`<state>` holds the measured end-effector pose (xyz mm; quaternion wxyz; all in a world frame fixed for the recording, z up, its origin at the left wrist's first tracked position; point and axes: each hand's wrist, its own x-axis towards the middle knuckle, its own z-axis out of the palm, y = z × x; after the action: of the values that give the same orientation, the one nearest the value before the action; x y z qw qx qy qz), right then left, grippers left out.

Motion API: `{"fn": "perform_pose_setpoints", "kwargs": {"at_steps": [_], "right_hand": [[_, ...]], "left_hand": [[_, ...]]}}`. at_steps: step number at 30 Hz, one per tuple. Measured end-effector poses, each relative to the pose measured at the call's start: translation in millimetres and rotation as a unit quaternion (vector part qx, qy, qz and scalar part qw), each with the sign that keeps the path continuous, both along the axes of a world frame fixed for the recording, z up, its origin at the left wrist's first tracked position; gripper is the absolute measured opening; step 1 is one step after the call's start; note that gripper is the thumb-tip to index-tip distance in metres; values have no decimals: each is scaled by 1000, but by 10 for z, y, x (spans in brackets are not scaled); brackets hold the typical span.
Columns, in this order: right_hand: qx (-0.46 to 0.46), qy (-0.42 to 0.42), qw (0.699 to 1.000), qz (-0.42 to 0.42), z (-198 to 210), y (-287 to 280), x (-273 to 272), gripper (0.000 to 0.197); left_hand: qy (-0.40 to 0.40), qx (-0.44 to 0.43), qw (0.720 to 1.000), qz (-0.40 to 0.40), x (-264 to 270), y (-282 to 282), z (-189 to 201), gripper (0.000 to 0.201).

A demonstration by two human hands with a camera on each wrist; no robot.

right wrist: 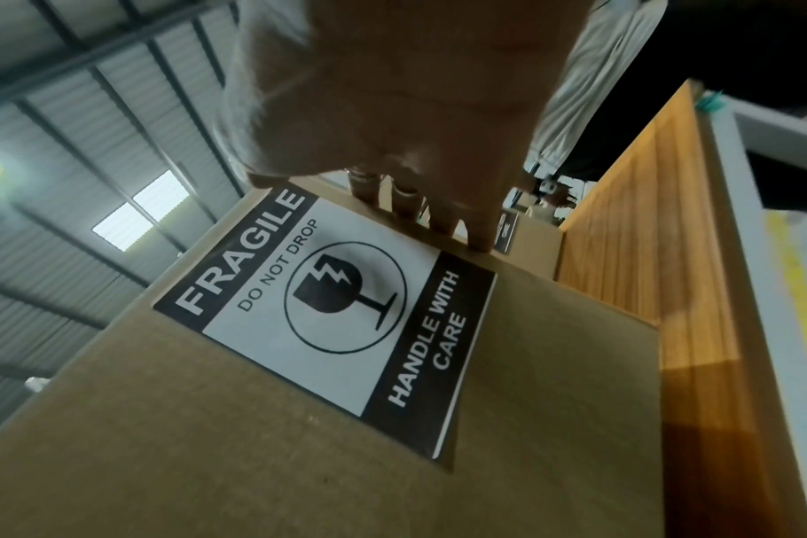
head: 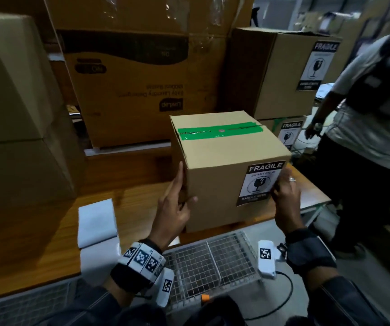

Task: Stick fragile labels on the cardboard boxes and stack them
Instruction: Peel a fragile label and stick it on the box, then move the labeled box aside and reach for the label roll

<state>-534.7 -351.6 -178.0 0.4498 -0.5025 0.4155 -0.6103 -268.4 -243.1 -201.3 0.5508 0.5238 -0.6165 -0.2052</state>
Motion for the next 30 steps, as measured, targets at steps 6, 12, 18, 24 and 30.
{"fn": "perform_pose_setpoints", "kwargs": {"at_steps": [6,12,18,24,30], "right_hand": [[19,-32,995,-88,-49,24,-572,82],[40,-44,990,-128,-90,-181,-1159,62],[48,-61,988,-130,-109,-617,-1682,65],[56,-66,989,-121,-163,-1153,-2039,75],[53,-35,994,-87,-183,-1465,-2229,47]], "left_hand": [[-17,8,999,-46,-483,-156,-2,93],[-36,30,997,-66,-986,-470,24,97],[-31,48,996,-66,-1539,-876,47,97],[-30,60,996,-52,-1999,-1238,17,95],[-25,61,998,-14,-2269,-1385,-68,95]]}}
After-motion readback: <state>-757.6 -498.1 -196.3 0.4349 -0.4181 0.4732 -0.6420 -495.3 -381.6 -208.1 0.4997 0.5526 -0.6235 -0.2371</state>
